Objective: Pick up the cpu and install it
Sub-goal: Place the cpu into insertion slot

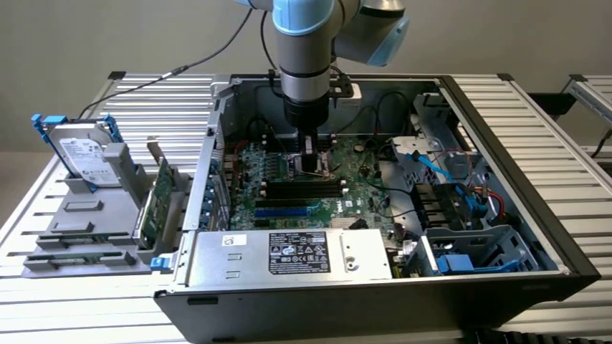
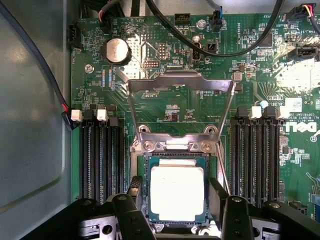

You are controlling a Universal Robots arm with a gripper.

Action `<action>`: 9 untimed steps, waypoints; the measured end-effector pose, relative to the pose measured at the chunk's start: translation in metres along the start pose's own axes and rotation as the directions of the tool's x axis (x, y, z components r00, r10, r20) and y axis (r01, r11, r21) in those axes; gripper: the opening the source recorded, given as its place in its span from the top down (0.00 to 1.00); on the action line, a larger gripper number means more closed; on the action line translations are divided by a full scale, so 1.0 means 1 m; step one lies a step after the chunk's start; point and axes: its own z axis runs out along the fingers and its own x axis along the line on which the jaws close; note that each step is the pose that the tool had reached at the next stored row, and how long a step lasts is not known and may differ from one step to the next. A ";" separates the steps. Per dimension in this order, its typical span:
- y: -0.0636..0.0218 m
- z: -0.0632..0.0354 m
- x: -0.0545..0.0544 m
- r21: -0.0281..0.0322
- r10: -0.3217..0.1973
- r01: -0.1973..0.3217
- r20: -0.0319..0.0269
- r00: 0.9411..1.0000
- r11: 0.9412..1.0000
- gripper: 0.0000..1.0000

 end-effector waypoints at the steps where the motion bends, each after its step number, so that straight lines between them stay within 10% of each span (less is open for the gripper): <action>1: 0.0001 -0.0006 0.000 0.000 0.000 0.000 0.000 1.000 1.000 0.38; 9: 0.0013 -0.0160 0.000 0.000 0.000 0.000 0.000 1.000 1.000 0.38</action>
